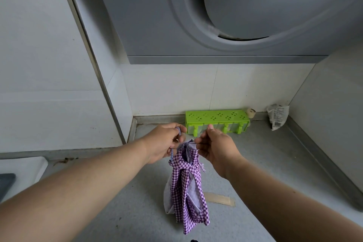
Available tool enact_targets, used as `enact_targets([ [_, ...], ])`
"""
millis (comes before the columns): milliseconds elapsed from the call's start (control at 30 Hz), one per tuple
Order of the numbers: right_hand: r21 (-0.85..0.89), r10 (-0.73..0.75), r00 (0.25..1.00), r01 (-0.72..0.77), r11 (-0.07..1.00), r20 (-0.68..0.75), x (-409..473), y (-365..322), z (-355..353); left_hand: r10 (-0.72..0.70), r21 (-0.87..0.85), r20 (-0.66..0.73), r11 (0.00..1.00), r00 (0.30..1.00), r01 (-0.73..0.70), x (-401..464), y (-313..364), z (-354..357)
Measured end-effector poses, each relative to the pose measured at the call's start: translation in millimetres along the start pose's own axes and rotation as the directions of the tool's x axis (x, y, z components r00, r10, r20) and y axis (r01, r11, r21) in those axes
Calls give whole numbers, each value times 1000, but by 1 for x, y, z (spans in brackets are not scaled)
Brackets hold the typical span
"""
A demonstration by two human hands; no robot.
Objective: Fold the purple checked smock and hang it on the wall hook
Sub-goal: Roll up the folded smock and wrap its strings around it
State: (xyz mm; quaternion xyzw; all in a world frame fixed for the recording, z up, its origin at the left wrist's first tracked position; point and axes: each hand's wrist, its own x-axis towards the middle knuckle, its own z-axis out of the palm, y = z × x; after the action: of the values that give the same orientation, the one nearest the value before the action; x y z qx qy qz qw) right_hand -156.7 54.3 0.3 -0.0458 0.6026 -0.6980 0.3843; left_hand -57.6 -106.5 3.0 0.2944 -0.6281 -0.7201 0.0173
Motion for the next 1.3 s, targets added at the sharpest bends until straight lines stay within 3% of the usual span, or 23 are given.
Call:
enact_targets([
  [167,-88,-32,999,29,996,-35,7,6,1,-46,-2,72,999,996,46,-2,-2,3],
  [267,-255,-96,995,87,963,-23,13,6,3,-96,-14,97,995,991,97,-4,1,6],
  [434,-585,-155,984,177,792,88,15,0,13,-209,-31,96,977,973,212,1,0,3],
  [534,-689,-237,960,271,672,146,13,-3,15,-279,3,165,959,946,282,3,-1,-2],
  [600,-696,-283,950,292,656,132,14,-5,17,-310,25,196,950,930,312,3,-1,-4],
  [734,-603,-300,946,310,735,120,15,-8,22,-326,41,215,945,921,325,2,-2,-8],
  [867,-723,-281,918,393,568,278,17,-10,24,-337,23,187,941,923,338,0,-2,-9],
  [1067,-781,-170,883,468,414,438,17,-9,30,-332,-9,192,940,924,340,-4,-2,-17],
  [1301,-810,-200,864,503,302,462,20,-2,39,-316,9,211,947,925,321,-6,-6,-22],
])
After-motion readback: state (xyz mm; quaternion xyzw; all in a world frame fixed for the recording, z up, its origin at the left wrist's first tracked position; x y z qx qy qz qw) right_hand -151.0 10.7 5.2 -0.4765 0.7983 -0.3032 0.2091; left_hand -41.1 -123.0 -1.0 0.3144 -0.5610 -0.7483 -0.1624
